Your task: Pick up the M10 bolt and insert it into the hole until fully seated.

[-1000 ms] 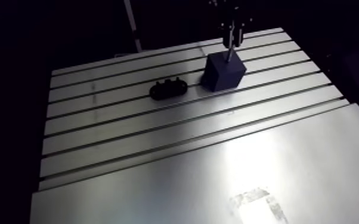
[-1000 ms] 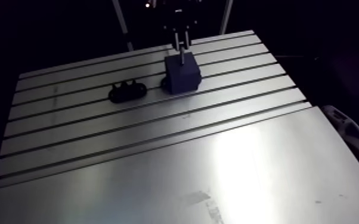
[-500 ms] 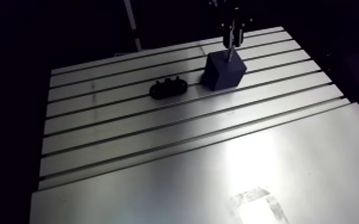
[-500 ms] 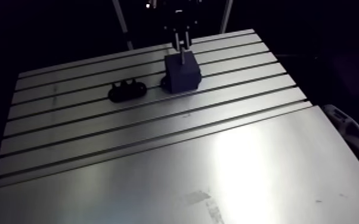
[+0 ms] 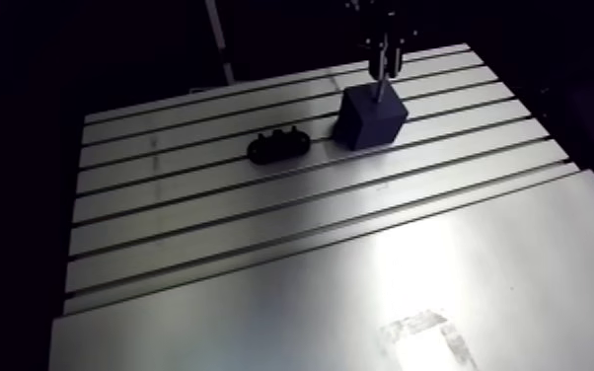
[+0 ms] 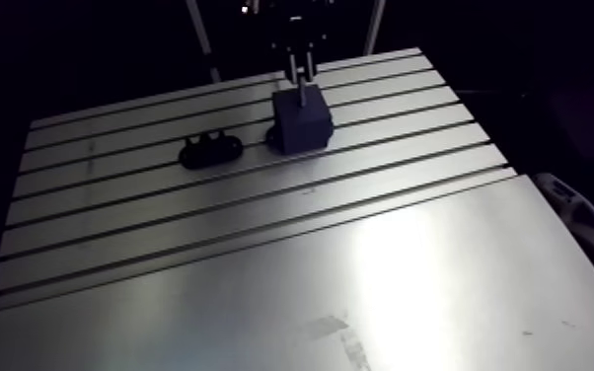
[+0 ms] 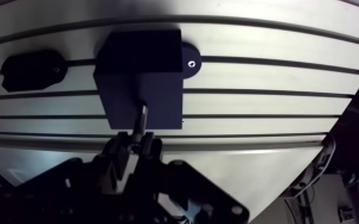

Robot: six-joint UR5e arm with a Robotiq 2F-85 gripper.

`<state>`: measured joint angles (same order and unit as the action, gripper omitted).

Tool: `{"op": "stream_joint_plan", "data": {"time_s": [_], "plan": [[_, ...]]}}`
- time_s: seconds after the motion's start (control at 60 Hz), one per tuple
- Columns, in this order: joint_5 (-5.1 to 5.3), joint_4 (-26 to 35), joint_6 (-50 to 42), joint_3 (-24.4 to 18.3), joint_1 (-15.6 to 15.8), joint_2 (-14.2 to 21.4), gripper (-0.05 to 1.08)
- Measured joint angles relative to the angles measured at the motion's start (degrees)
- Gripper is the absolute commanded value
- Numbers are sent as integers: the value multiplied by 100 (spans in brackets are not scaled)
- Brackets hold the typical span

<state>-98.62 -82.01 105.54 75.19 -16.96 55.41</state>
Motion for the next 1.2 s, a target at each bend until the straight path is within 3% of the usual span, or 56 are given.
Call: {"op": "stream_joint_plan", "data": {"time_s": [1.2], "plan": [[9, -84, 15, -8, 9, -11, 108]]}}
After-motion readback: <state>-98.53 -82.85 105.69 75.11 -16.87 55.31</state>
